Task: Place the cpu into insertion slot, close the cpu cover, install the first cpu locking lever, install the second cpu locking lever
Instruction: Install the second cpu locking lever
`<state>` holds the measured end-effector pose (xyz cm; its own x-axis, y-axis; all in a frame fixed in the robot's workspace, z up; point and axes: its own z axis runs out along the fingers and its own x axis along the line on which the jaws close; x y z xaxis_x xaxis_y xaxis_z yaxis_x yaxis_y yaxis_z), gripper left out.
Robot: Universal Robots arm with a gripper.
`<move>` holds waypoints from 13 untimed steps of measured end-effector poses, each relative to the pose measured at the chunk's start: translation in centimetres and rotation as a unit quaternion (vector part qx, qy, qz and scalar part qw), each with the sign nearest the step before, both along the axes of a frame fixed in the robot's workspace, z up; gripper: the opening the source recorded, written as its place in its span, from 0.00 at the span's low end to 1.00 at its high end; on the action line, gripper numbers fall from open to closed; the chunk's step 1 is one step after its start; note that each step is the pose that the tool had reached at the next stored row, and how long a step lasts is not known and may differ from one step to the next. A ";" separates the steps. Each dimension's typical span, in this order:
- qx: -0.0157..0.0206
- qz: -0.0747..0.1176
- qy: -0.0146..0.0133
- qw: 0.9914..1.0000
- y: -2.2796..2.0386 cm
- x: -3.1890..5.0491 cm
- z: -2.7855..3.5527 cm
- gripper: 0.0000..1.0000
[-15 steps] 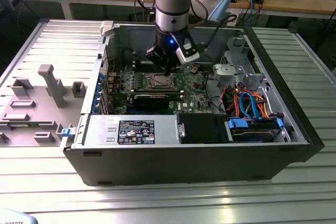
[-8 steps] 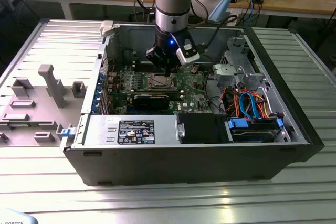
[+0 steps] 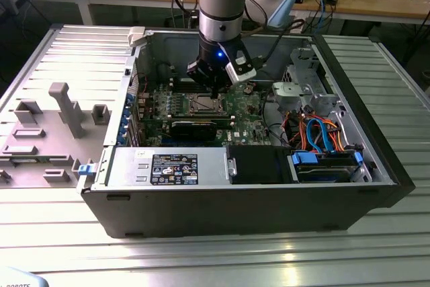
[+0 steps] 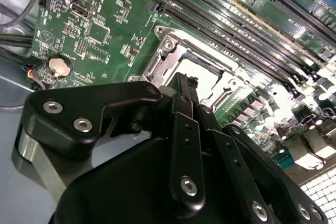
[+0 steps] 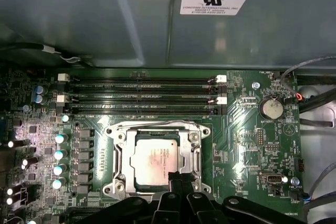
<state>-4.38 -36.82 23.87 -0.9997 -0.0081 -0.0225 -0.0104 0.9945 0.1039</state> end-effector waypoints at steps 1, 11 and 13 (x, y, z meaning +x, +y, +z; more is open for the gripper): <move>0.000 0.000 0.000 1.000 -0.27 0.00 0.00 0.11; 0.000 0.000 0.000 1.000 -1.30 0.00 -0.02 0.11; 0.000 0.000 0.000 1.000 -1.30 0.00 -0.02 0.11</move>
<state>-4.38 -38.12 23.85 -0.9997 -0.0081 -0.0222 -0.0103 0.9945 0.1039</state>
